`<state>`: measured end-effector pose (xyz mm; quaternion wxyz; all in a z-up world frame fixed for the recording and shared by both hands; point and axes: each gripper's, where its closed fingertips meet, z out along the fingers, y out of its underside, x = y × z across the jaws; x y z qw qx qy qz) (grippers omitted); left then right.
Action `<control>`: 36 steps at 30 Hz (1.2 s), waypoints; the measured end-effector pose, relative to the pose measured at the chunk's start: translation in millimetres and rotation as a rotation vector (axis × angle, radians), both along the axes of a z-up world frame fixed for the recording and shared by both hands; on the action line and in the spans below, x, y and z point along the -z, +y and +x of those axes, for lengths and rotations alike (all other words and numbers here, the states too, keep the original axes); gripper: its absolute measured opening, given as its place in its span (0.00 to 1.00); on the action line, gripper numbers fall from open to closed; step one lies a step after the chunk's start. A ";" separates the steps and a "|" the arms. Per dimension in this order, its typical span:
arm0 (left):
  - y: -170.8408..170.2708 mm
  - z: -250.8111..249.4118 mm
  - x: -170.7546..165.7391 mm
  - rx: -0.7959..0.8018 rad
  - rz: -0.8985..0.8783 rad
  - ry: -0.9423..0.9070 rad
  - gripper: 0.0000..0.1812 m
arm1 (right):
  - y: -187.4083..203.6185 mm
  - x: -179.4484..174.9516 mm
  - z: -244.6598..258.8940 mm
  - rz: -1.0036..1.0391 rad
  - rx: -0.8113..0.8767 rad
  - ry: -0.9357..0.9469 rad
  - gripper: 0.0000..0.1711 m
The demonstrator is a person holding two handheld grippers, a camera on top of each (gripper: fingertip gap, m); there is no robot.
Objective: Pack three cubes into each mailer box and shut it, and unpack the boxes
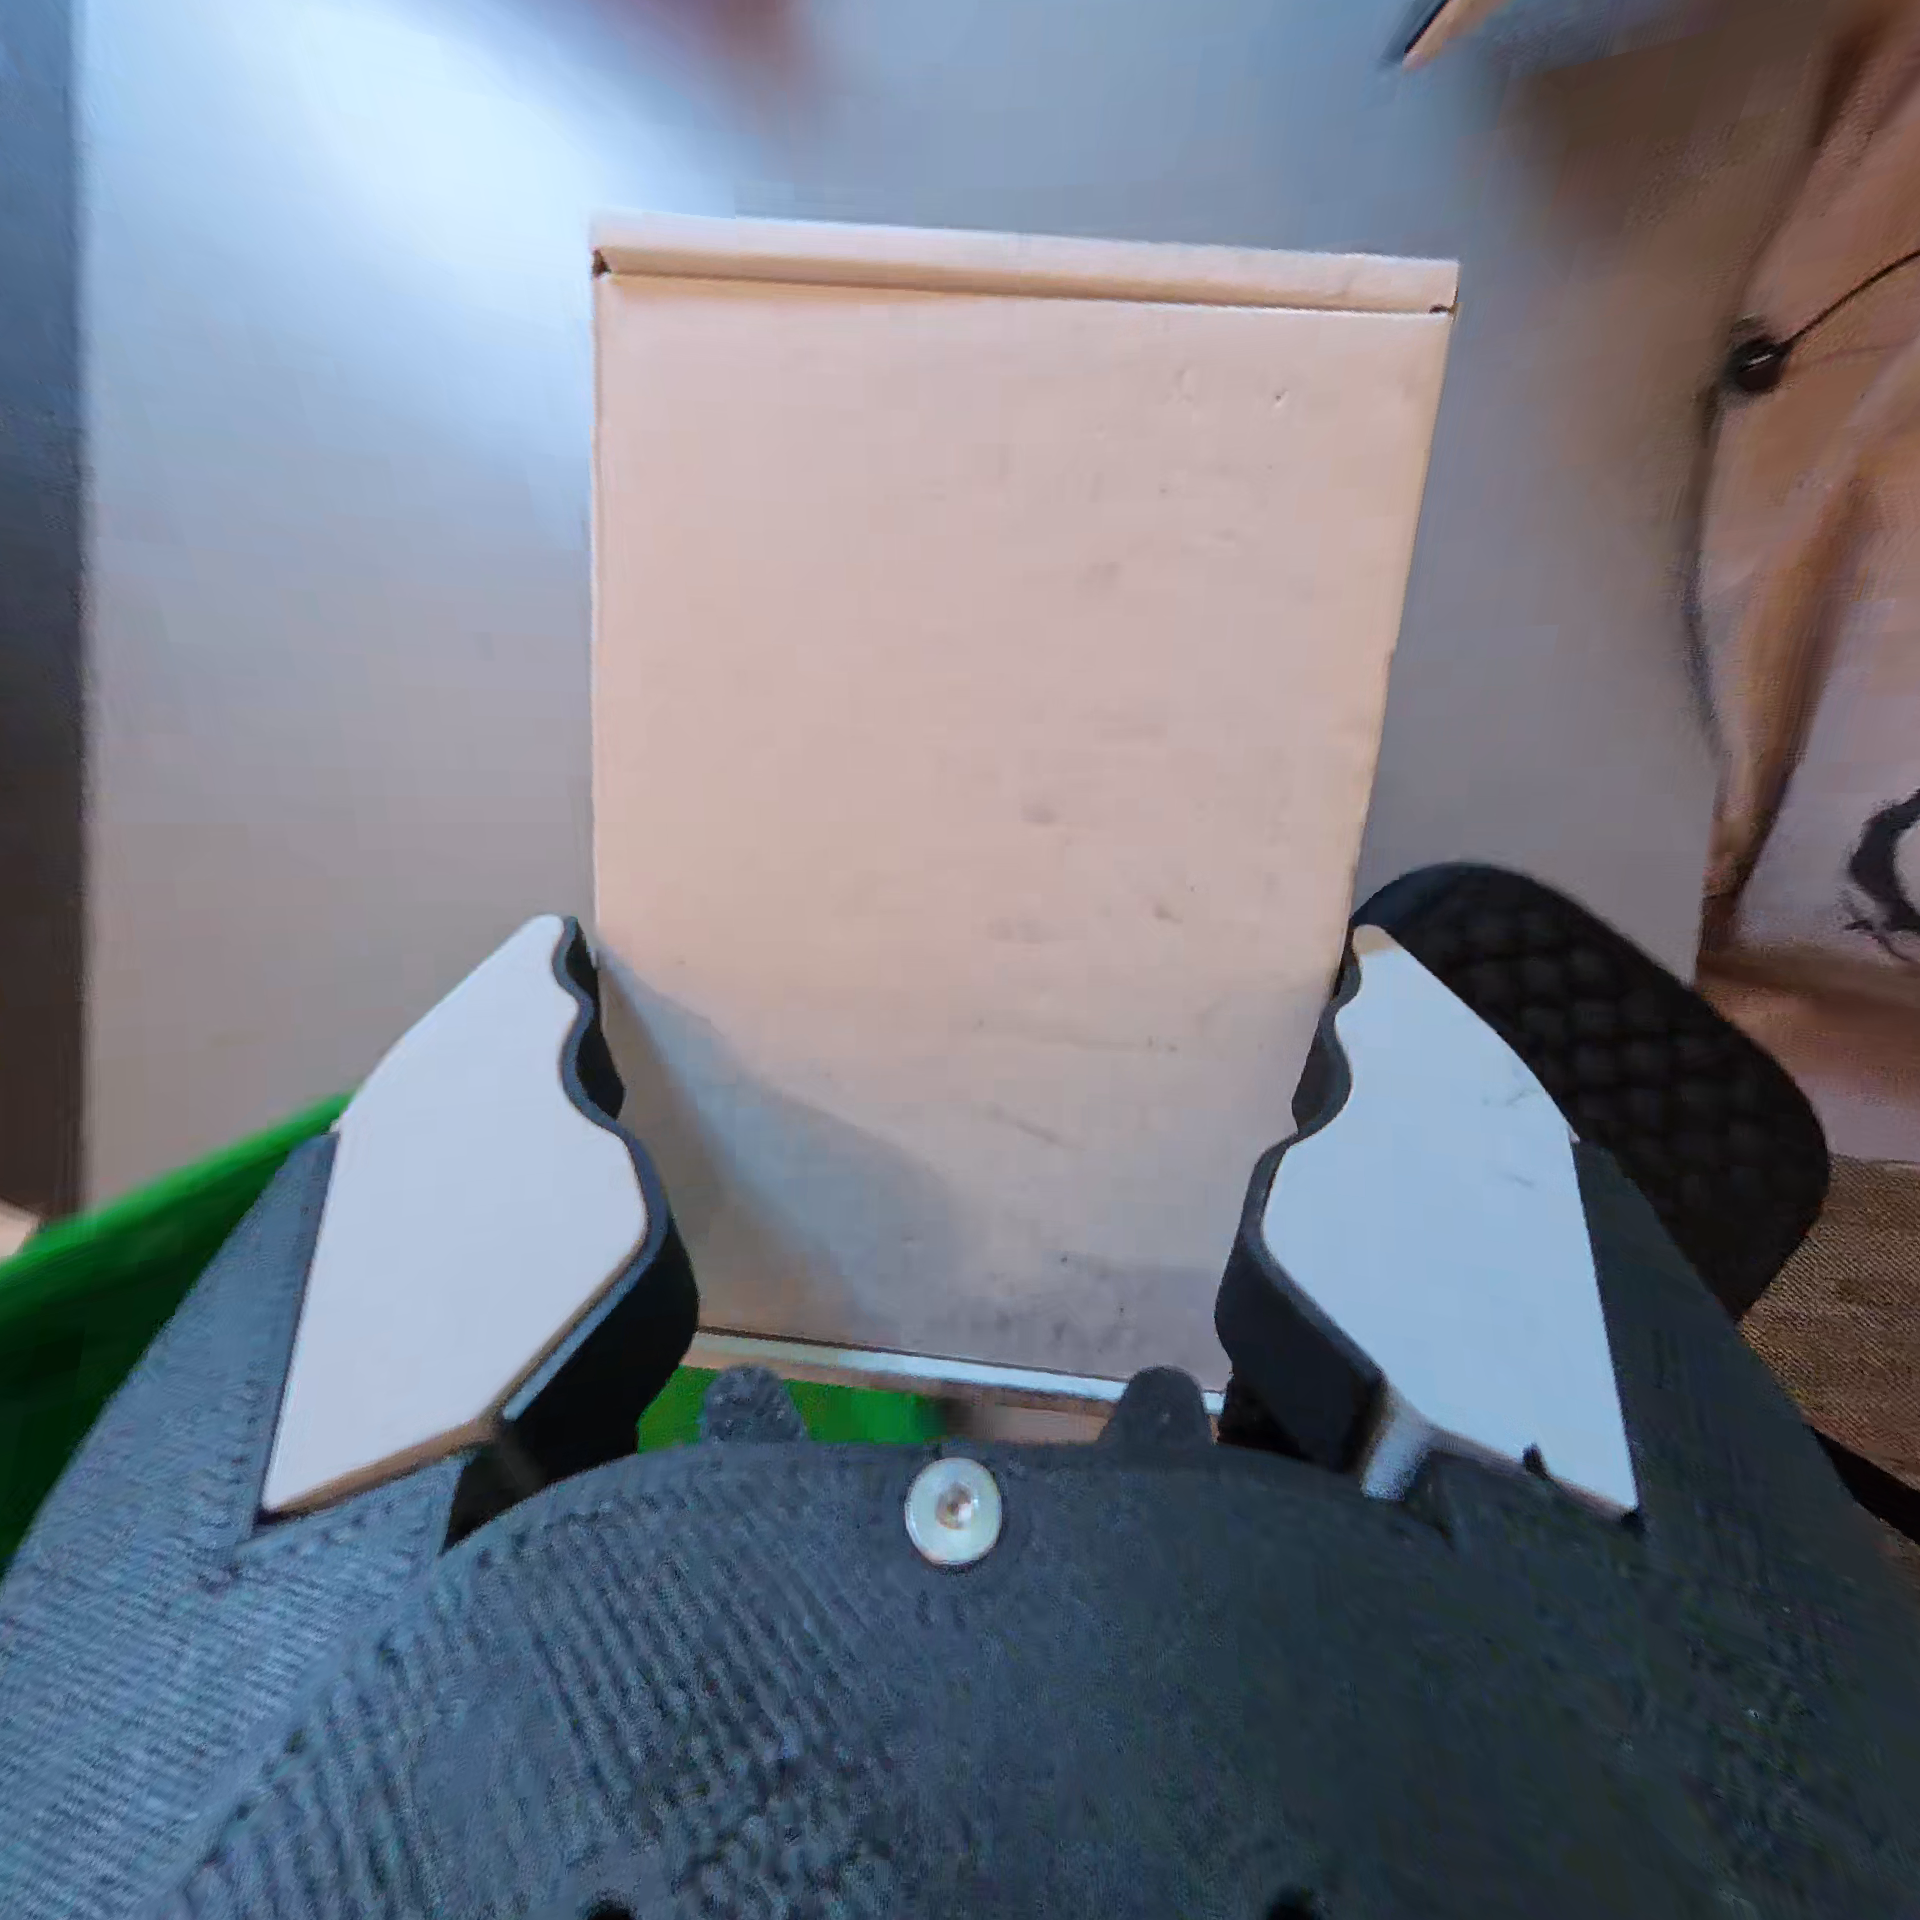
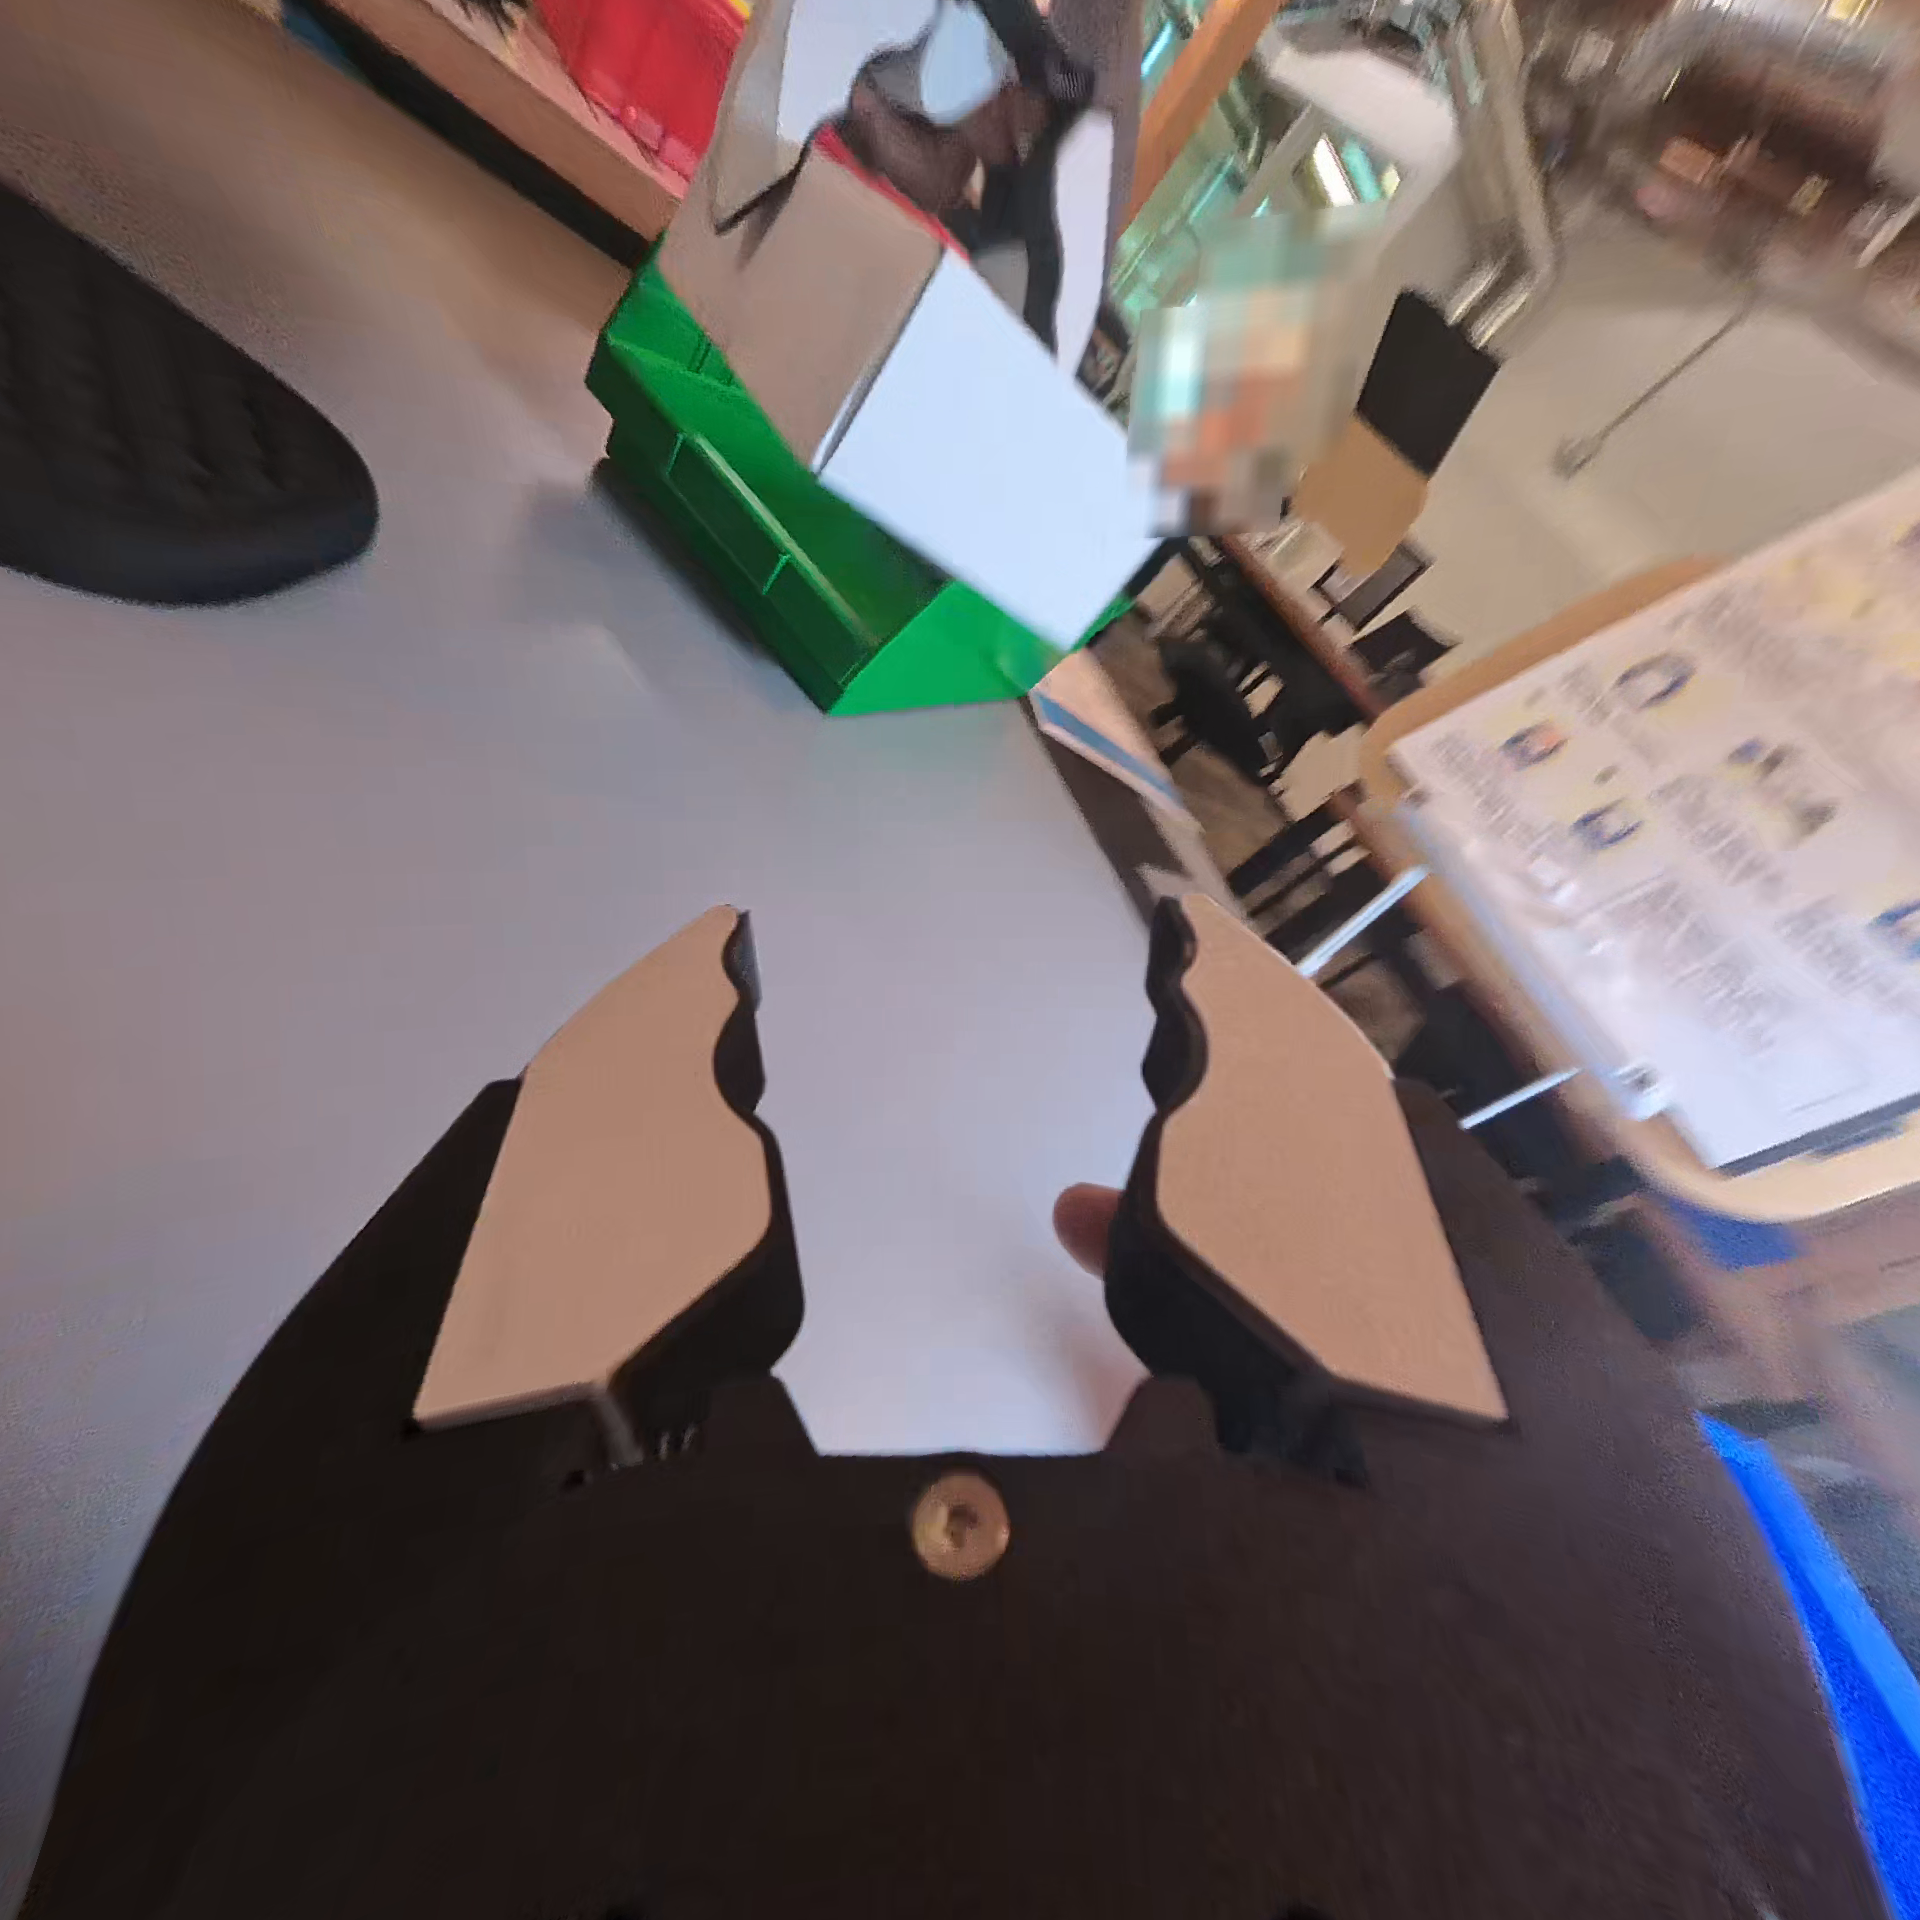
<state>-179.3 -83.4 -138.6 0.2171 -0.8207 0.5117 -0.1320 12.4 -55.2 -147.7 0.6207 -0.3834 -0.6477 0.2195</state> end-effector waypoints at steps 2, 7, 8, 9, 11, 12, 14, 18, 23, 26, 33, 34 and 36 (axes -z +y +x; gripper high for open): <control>-8.4 43.3 18.4 0.100 -0.039 -0.062 0.71 | -12.2 -7.9 -6.6 0.215 0.018 0.026 0.48; -20.6 126.4 61.1 0.294 -0.160 -0.176 0.71 | -39.1 6.4 -15.9 0.590 -0.044 -0.081 0.48; -21.1 137.0 68.7 0.323 -0.174 -0.186 0.71 | -40.3 19.0 -16.8 0.602 -0.066 -0.134 0.46; -21.8 145.7 73.9 0.346 -0.191 -0.204 0.71 | -40.0 30.1 -16.6 0.620 -0.076 -0.177 0.44; -20.9 150.7 83.8 0.364 -0.216 -0.204 0.71 | -39.4 41.4 -12.7 0.618 -0.086 -0.201 0.42; -20.3 154.0 80.6 0.343 -0.243 -0.249 0.71 | -37.2 41.9 -10.1 0.587 -0.078 -0.198 0.42; -14.3 158.4 69.4 0.293 -0.235 -0.327 0.67 | -30.6 37.8 -5.1 0.486 -0.077 -0.198 0.42; 2.7 153.1 17.3 0.196 0.002 -0.567 0.57 | -12.0 31.8 8.5 0.103 -0.101 -0.181 0.41; 2.1 130.4 6.9 0.041 0.247 -0.640 0.57 | 11.5 36.7 22.6 -0.205 -0.122 -0.147 0.41; 6.6 121.0 31.8 -0.067 0.365 -0.570 0.57 | 12.9 38.7 23.2 -0.351 -0.161 -0.138 0.40; 7.6 148.8 86.9 -0.078 0.320 -0.452 0.44 | 4.7 65.3 16.8 -0.617 -0.193 -0.255 0.40; 8.5 151.4 86.6 -0.077 0.323 -0.459 0.44 | 7.1 73.1 20.0 -0.619 -0.174 -0.294 0.40; 8.9 154.2 87.2 -0.085 0.310 -0.459 0.44 | 9.4 79.0 25.5 -0.625 -0.155 -0.332 0.40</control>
